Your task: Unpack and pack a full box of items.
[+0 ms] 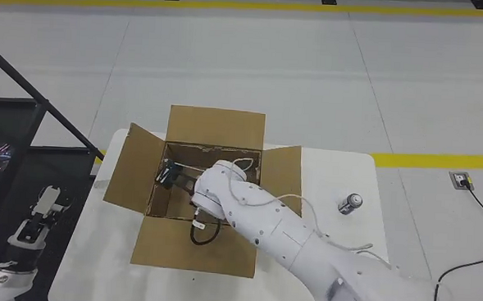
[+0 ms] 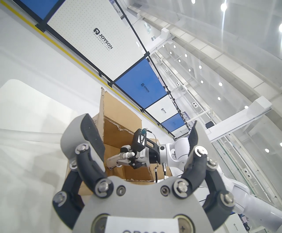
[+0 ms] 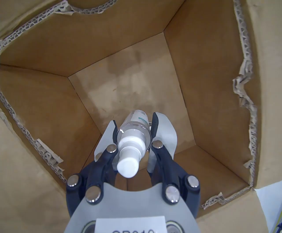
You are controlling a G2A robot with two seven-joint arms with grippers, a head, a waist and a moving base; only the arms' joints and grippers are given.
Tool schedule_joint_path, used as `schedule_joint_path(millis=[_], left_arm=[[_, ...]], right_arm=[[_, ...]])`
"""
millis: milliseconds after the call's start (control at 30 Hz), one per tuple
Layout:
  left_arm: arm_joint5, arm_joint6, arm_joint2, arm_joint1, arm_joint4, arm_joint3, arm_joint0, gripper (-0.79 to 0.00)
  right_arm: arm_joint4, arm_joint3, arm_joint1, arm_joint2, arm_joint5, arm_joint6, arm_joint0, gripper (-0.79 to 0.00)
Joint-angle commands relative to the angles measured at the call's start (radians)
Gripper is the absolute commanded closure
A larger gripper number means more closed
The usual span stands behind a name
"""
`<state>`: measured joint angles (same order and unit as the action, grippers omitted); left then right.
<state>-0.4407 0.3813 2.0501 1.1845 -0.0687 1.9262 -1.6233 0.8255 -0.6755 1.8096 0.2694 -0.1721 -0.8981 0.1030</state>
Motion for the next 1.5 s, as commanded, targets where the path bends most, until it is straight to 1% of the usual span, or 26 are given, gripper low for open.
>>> schedule_joint_path(millis=[0, 67, 100, 200, 233, 333, 500, 600, 667, 733, 800, 867, 933, 1000, 1067, 1100, 1167, 1200, 1233, 1267, 1333, 1400, 1467], left_arm=[[0.000, 0.000, 0.000, 0.000, 0.000, 0.000, 0.000, -0.785], [0.000, 0.000, 0.000, 0.000, 0.000, 0.000, 0.000, -0.785], [0.000, 0.000, 0.000, 0.000, 0.000, 0.000, 0.000, -0.785], [0.000, 0.000, 0.000, 0.000, 0.000, 0.000, 0.000, -0.785], [0.000, 0.000, 0.000, 0.000, 0.000, 0.000, 0.000, -0.785], [0.000, 0.000, 0.000, 0.000, 0.000, 0.000, 0.000, -0.785], [0.000, 0.000, 0.000, 0.000, 0.000, 0.000, 0.000, -0.785], [0.000, 0.000, 0.000, 0.000, 0.000, 0.000, 0.000, -0.785], [0.000, 0.000, 0.000, 0.000, 0.000, 0.000, 0.000, -0.785], [0.000, 0.000, 0.000, 0.000, 0.000, 0.000, 0.000, -0.785], [0.000, 0.000, 0.000, 0.000, 0.000, 0.000, 0.000, -0.785], [0.000, 0.000, 0.000, 0.000, 0.000, 0.000, 0.000, -0.785], [0.000, 0.000, 0.000, 0.000, 0.000, 0.000, 0.000, -0.785], [0.000, 0.000, 0.000, 0.000, 0.000, 0.000, 0.000, -0.785], [0.000, 0.000, 0.000, 0.000, 0.000, 0.000, 0.000, -0.785], [0.000, 0.000, 0.000, 0.000, 0.000, 0.000, 0.000, -0.785], [0.000, 0.000, 0.000, 0.000, 0.000, 0.000, 0.000, -0.785], [0.000, 0.000, 0.000, 0.000, 0.000, 0.000, 0.000, -0.785], [0.000, 0.000, 0.000, 0.000, 0.000, 0.000, 0.000, -0.785], [0.000, 0.000, 0.000, 0.000, 0.000, 0.000, 0.000, -0.785], [0.000, 0.000, 0.000, 0.000, 0.000, 0.000, 0.000, -0.785], [0.000, 0.000, 0.000, 0.000, 0.000, 0.000, 0.000, -0.785], [0.000, 0.000, 0.000, 0.000, 0.000, 0.000, 0.000, -0.785]], right_arm=[[-0.005, 0.044, 0.019, -0.001, -0.015, 0.001, -0.003, -0.206], [-0.012, 0.084, 0.039, -0.001, -0.030, 0.002, -0.004, -0.329], [-0.014, 0.103, 0.047, 0.001, -0.039, 0.006, -0.007, -0.379], [-0.051, 0.153, 0.067, 0.018, -0.104, 0.021, -0.012, -0.606], [-0.049, 0.172, 0.071, 0.020, -0.112, 0.024, -0.018, -0.643], [-0.057, 0.205, 0.084, 0.030, -0.150, 0.036, -0.028, -0.717], [-0.049, 0.226, 0.093, 0.050, -0.161, 0.060, -0.058, -0.714], [-0.050, 0.221, 0.085, 0.077, -0.168, 0.090, -0.088, -0.739], [-0.053, 0.206, 0.070, 0.103, -0.177, 0.111, -0.109, -0.751], [-0.080, 0.177, 0.046, 0.142, -0.231, 0.135, -0.124, -0.779], [-0.087, 0.144, 0.009, 0.187, -0.290, 0.155, -0.136, -0.785], [-0.080, 0.073, -0.036, 0.233, -0.326, 0.160, -0.126, -0.785], [-0.047, -0.043, -0.093, 0.291, -0.317, 0.148, -0.093, -0.785], [0.009, -0.229, -0.163, 0.375, -0.281, 0.103, -0.017, -0.785], [0.098, -0.504, -0.241, 0.499, -0.209, 0.001, 0.121, -0.785], [0.147, -0.669, -0.281, 0.577, -0.179, -0.069, 0.218, -0.785], [0.233, -1.000, -0.346, 0.746, -0.159, -0.207, 0.440, -0.785], [0.258, -1.136, -0.369, 0.822, -0.169, -0.255, 0.547, -0.785], [0.279, -1.240, -0.387, 0.893, -0.181, -0.289, 0.638, -0.785], [0.294, -1.319, -0.400, 0.953, -0.189, -0.307, 0.716, -0.785], [0.320, -1.421, -0.418, 1.058, -0.197, -0.315, 0.835, -0.785], [0.356, -1.473, -0.430, 1.145, -0.167, -0.303, 0.923, -0.785], [0.435, -1.486, -0.437, 1.216, -0.096, -0.293, 0.986, -0.785]])
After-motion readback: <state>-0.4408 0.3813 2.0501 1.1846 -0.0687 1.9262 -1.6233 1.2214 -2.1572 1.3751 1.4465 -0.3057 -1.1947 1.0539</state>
